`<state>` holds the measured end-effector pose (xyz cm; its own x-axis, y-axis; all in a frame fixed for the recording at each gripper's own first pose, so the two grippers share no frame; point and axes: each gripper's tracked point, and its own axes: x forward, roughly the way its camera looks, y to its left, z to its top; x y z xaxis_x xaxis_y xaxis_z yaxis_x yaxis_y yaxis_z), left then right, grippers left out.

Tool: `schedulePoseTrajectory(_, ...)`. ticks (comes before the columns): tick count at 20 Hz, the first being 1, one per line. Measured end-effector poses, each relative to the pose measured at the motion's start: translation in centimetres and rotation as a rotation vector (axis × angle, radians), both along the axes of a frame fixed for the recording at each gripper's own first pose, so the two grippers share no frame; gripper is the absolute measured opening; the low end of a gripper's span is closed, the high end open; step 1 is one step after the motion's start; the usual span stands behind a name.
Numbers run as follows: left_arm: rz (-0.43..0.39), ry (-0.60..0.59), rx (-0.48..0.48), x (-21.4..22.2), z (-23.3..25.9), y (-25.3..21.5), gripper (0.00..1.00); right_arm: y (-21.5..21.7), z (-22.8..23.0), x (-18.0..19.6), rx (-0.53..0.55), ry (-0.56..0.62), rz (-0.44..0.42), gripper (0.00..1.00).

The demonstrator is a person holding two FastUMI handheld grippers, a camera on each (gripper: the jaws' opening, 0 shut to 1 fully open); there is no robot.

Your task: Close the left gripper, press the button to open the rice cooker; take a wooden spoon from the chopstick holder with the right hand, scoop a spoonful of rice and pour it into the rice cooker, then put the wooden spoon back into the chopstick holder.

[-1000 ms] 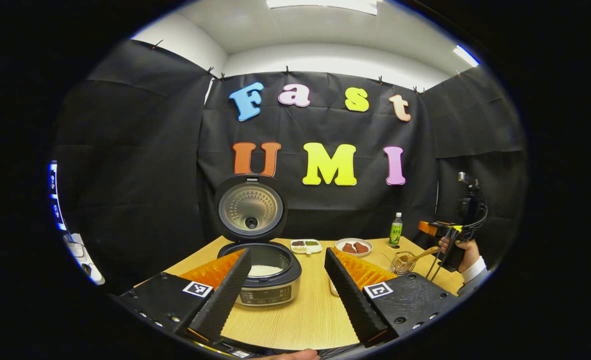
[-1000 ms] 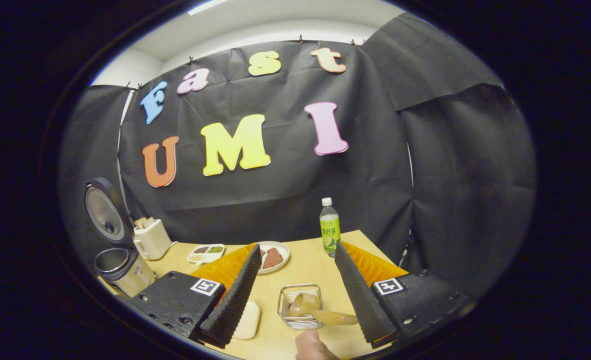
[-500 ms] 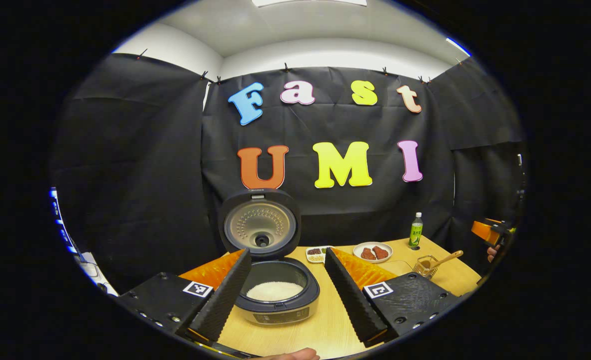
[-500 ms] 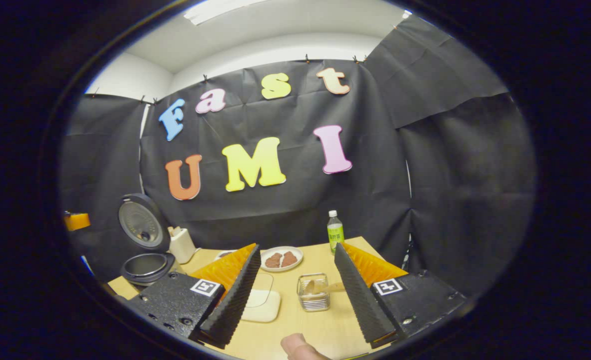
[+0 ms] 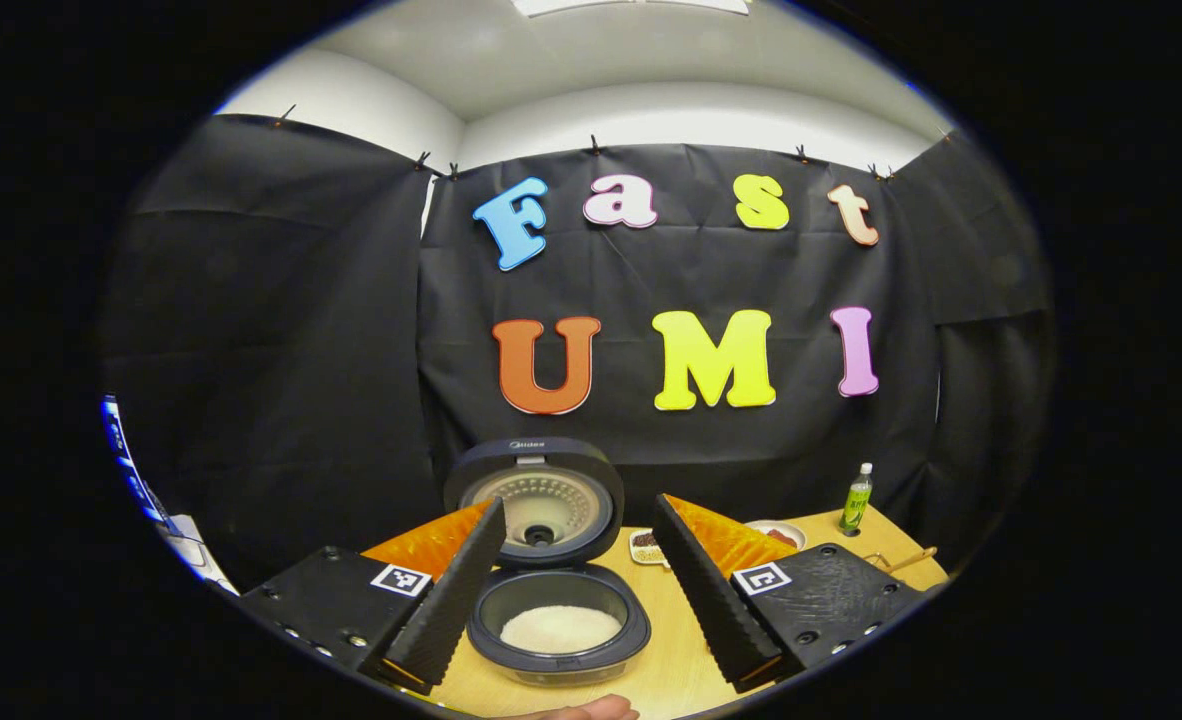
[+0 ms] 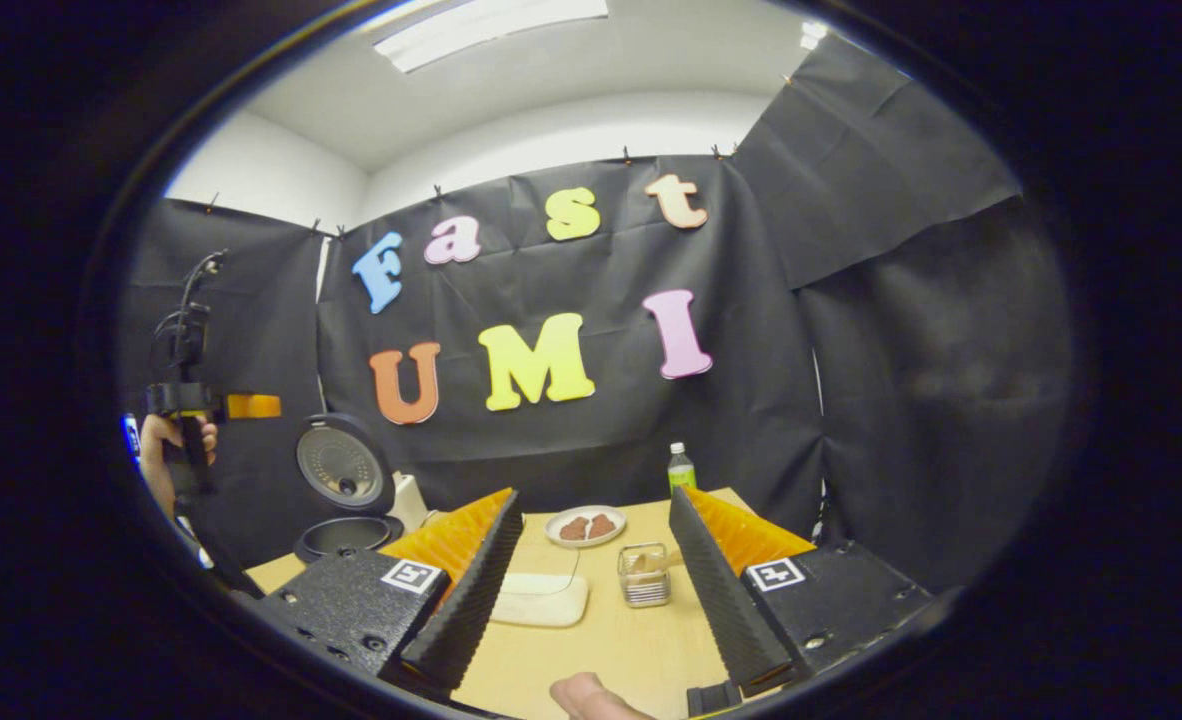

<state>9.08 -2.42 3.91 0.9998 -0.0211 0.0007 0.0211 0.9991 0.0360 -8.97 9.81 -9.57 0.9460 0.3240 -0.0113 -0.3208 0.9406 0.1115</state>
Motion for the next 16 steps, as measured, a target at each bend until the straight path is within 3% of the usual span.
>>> schedulePoseTrajectory(4, 0.006, 0.021, -0.022, 7.2, -0.2, 0.6, 0.94, -0.8, 0.4, -1.1, 0.0, -0.032, -0.007, 0.96)
schedulePoseTrajectory(8, 0.156, 0.022, 0.034, 13.4, -1.5, 5.2, 0.96, -2.1, 0.0, -1.1, 0.021, -0.065, -0.024, 0.96)
schedulePoseTrajectory(13, 0.131, -0.05, 0.046, 17.6, -0.4, 5.3, 0.95, -3.3, -1.2, -0.2, 0.05, -0.065, -0.05, 0.96)
schedulePoseTrajectory(16, 0.125, 0.0, -0.032, 19.9, -2.0, 5.0, 0.96, -2.8, -2.1, 0.0, 0.039, -0.054, -0.028, 0.96)
